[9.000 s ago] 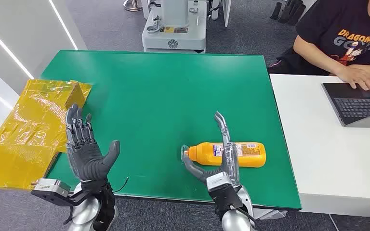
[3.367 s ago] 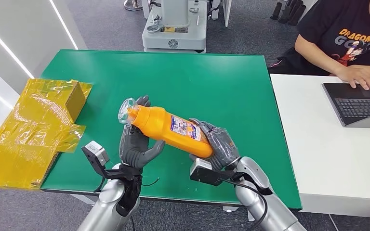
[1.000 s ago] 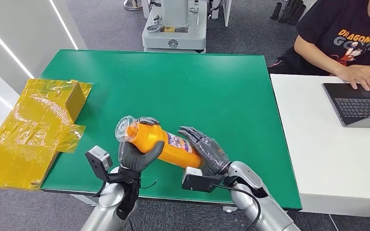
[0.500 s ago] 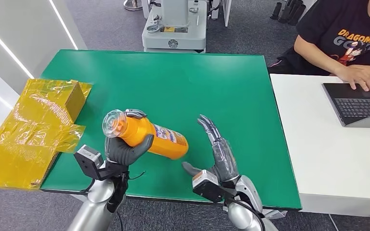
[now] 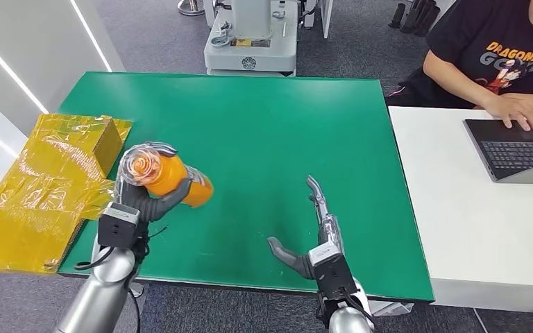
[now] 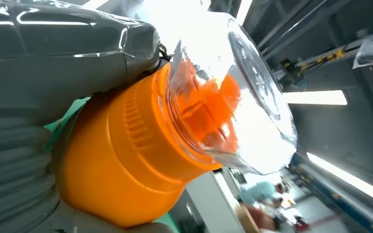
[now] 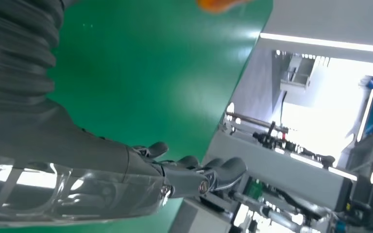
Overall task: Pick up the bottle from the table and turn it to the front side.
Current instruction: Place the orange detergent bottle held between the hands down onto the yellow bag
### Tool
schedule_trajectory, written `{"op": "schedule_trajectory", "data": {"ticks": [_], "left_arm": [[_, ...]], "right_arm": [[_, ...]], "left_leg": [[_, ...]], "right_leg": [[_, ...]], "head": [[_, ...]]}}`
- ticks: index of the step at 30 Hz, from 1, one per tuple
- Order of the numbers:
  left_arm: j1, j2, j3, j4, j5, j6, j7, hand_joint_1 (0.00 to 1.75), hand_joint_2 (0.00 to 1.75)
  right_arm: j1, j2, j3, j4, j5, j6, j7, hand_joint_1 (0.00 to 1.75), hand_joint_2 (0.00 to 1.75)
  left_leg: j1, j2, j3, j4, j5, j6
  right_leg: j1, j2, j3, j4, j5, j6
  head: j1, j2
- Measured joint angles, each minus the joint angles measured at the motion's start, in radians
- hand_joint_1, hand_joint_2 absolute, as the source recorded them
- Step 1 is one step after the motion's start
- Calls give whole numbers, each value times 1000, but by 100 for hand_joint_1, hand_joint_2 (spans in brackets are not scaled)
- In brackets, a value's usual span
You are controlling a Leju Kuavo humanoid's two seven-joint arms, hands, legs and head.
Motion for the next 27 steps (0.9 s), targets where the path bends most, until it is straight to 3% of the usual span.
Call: {"op": "schedule_trajectory", "data": {"ticks": [11, 14, 17, 21, 27], "left_arm": [[-190, 389, 7, 74, -631, 64, 225, 175, 175], [-245, 467, -11, 116, -766, 53, 257, 175, 175], [-293, 510, -44, 151, -835, -2, 270, 175, 175], [-363, 535, -106, 220, -875, -146, 251, 175, 175], [-480, 553, -251, 407, -887, -324, 120, 175, 175]], "right_arm": [[62, 4, -6, -36, -11, -28, 2, 0, 175], [73, 7, -6, -45, -6, -33, 3, 0, 175], [82, 8, -6, -62, -2, -37, -2, 0, 175], [99, 13, -13, -100, 2, -39, -24, 0, 175], [113, 19, -24, -140, 14, -2, -32, 0, 175]], "left_leg": [[1, 2, 0, -1, 1, -2], [1, 2, 0, -1, 1, -2], [1, 2, 0, -1, 1, -2], [1, 2, 0, -1, 1, -2], [1, 3, 0, -1, 1, -2]], "right_leg": [[1, 3, -2, 1, 0, -2], [1, 3, -2, 1, 0, -2], [1, 3, -2, 1, 0, -2], [1, 2, -2, 0, 0, -2], [1, 3, -2, 1, 1, -2]], "head": [[0, 0], [0, 0], [0, 0], [1, 0], [1, 0]]}}
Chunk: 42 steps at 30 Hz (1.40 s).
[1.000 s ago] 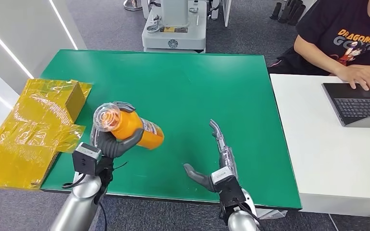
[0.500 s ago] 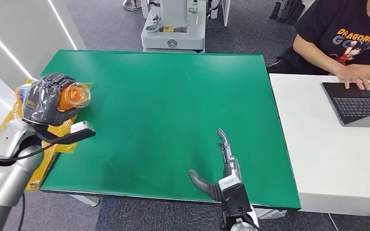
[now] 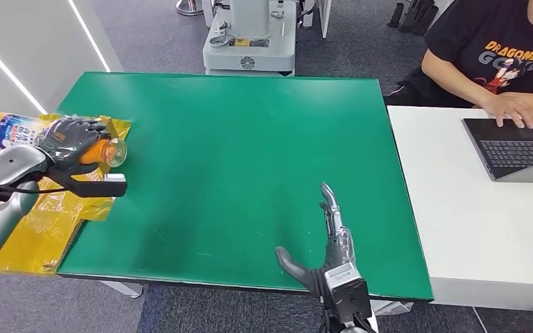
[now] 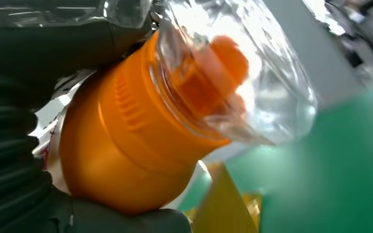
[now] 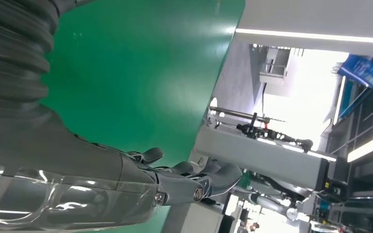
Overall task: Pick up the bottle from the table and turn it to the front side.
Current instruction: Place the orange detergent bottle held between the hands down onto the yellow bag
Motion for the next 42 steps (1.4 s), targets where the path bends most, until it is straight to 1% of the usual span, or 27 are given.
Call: {"op": "schedule_trajectory", "data": {"ticks": [3, 7, 9, 12, 14, 17, 20, 22, 25, 28, 32, 35, 39, 42], "left_arm": [[-38, 6, -59, 76, 8, -28, -58, 175, 175], [-94, 10, -160, 180, 33, -156, -177, 175, 175], [-112, 6, -214, 228, 46, -174, -200, 175, 175], [-126, -3, -271, 285, 63, -171, -204, 175, 175], [-131, -11, -298, 317, 65, -147, -190, 175, 175], [-133, -35, -329, 370, 64, -63, -147, 175, 175], [-136, -78, -343, 421, 66, 13, -103, 175, 175], [-136, -112, -347, 452, 66, 47, -68, 175, 175], [-136, -161, -348, 487, 69, 84, -14, 175, 175], [-136, -200, -348, 514, 73, 108, 27, 175, 175], [-133, -237, -348, 544, 74, 113, 53, 175, 175], [-126, -254, -348, 563, 74, 92, 57, 175, 175], [-110, -263, -347, 583, 89, 46, 63, 175, 175], [-103, -262, -342, 595, 98, 32, 72, 175, 175]], "right_arm": [[0, 3, -2, -2, 0, 10, 0, 0, 175], [-1, 3, -3, -3, -5, 15, -3, 0, 175], [-1, 3, -3, -4, -7, 14, -3, 0, 175], [-2, 3, -3, -6, -8, 12, -3, 0, 175], [-5, 3, -3, -6, -11, 10, -2, 0, 175], [-11, 3, -3, -5, -18, 6, -1, 0, 175], [-22, 3, -1, -3, -27, -4, -1, 0, 175], [-28, 3, 2, -2, -34, -14, 0, 0, 175], [-31, 3, 5, -2, -39, -27, 2, 0, 175], [-33, 3, 9, -4, -40, -34, 2, 0, 175], [-41, 3, 13, -26, -39, -53, -21, 0, 175], [-51, 3, 15, -58, -38, -72, -41, 0, 175], [-54, 1, 22, -106, -37, -99, -68, 0, 175], [-57, -2, 28, -132, -36, -109, -78, 0, 175]], "left_leg": [[0, 0, 0, 0, 0, 0], [0, 0, 0, 0, 0, 0], [0, 0, 0, 0, 0, 0], [0, 0, 0, 0, 0, 0], [0, 0, 0, 0, 0, 0], [0, 0, 0, 0, 0, 0], [0, -1, 0, 0, 0, 0], [0, -1, 0, 0, 0, 0], [0, -1, 0, 0, 0, 0], [0, -1, 0, 0, 0, 0], [0, -1, 0, 0, 0, 0], [0, -1, 0, 0, 0, 0], [0, -1, 0, 0, 0, 0], [0, -1, 0, 0, 0, 0]], "right_leg": [[0, 0, 0, 0, 0, 0], [0, 0, 0, 0, 0, 0], [0, 0, 0, 0, 0, 0], [0, 1, 0, 0, 0, 0], [0, 0, 0, 0, 0, 0], [0, 0, 0, 0, 0, 0], [0, -1, 0, 0, 0, 0], [0, -1, 0, 0, 0, 0], [0, -1, 0, 0, 0, 0], [0, -1, 0, 0, 0, 0], [0, -1, 0, 0, 0, 0], [0, -1, 0, 0, 0, 0], [0, -1, 0, 0, 0, 0], [0, -1, 1, 0, 0, 0]], "head": [[0, 0], [0, 0], [0, 0], [0, 0], [0, 0], [0, 0], [0, 0], [0, 0], [0, 0], [0, 0], [0, 0], [0, 0], [0, 0], [0, 0]]}}
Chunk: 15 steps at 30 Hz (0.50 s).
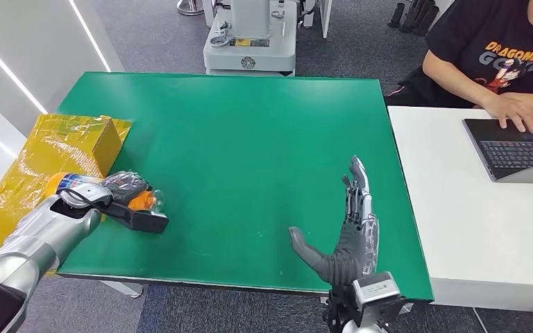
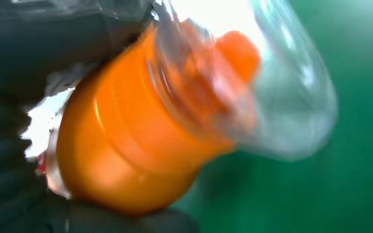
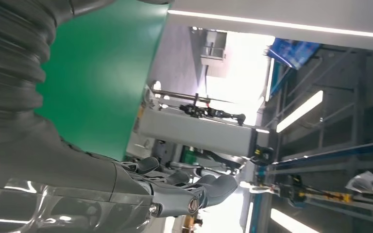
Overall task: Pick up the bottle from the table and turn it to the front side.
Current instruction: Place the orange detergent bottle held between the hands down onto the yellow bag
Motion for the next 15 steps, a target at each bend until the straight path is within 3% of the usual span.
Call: {"op": "schedule_trajectory", "data": {"ticks": [11, 12, 15], "left_arm": [[35, 29, 48, 16, 19, 76, 10, 175, 175], [38, 30, 53, 16, 19, 88, 12, 168, 175], [48, 29, 70, 16, 18, 115, 23, 37, 175]], "right_arm": [[-2, -6, 17, -30, -13, 3, -24, 0, 175], [-2, -6, 17, -30, -13, 7, -24, 0, 175], [-3, -6, 17, -30, -12, 18, -25, 0, 175]], "left_leg": [[0, 0, 2, -1, 0, 0], [0, 0, 2, -1, 0, -1], [0, 0, 3, -1, 0, -1]], "right_leg": [[0, 0, 1, 0, 0, 0], [0, 0, 2, 0, 0, -1], [0, 0, 2, 0, 0, -1]], "head": [[0, 0], [0, 0], [0, 0]]}}
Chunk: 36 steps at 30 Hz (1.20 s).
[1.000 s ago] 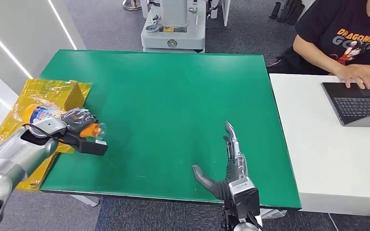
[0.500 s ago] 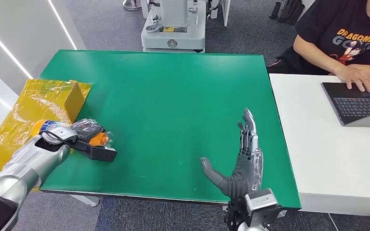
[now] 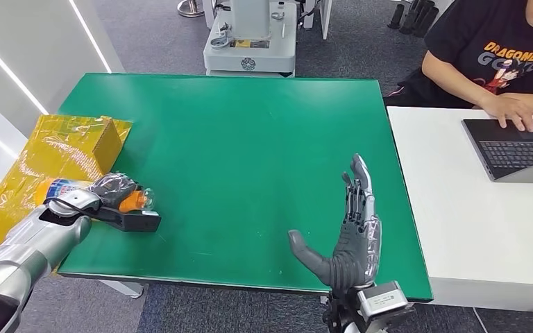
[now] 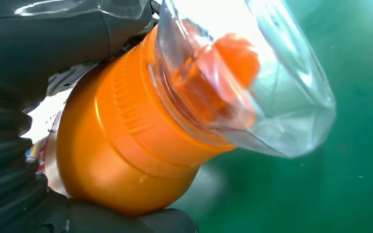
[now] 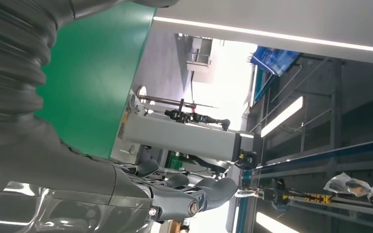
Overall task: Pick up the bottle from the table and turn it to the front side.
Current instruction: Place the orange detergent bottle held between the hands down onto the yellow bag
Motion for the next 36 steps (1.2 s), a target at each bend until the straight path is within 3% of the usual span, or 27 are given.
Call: {"op": "schedule_trajectory", "data": {"ticks": [1, 10, 20, 31, 36], "left_arm": [[3, -1, 4, 0, -1, 4, 5, 0, 175], [15, -15, 36, 0, -30, 46, 62, 0, 175], [9, -26, 42, 0, -71, 9, 73, 0, 175], [41, -14, 104, 0, -70, 164, 76, 0, 175], [41, 5, 132, 0, -111, 151, 72, 0, 175]], "right_arm": [[-1, 0, 0, 0, 0, 3, 0, 0, 175], [-5, 0, 0, 0, 4, 8, 3, 0, 175], [-6, 0, 0, 2, 9, 23, 4, 0, 175], [-4, 0, 0, 15, 13, 21, 3, 0, 175], [-2, 0, 0, 17, 11, 8, 3, 0, 175]], "left_leg": [[0, 0, 0, 0, 0, 0], [0, 0, 0, 0, 2, -2], [0, -1, 1, -1, 2, -3], [1, -1, 0, -1, 2, -3], [0, 0, -1, -1, 2, -3]], "right_leg": [[0, 0, 0, 0, 0, 0], [0, 0, 0, 0, 1, -2], [0, 0, 1, 0, 1, -2], [0, 0, -1, 0, 1, -2], [0, 0, -2, 0, 1, -2]], "head": [[0, 0], [0, 0], [0, 0], [0, 0], [0, 0]]}}
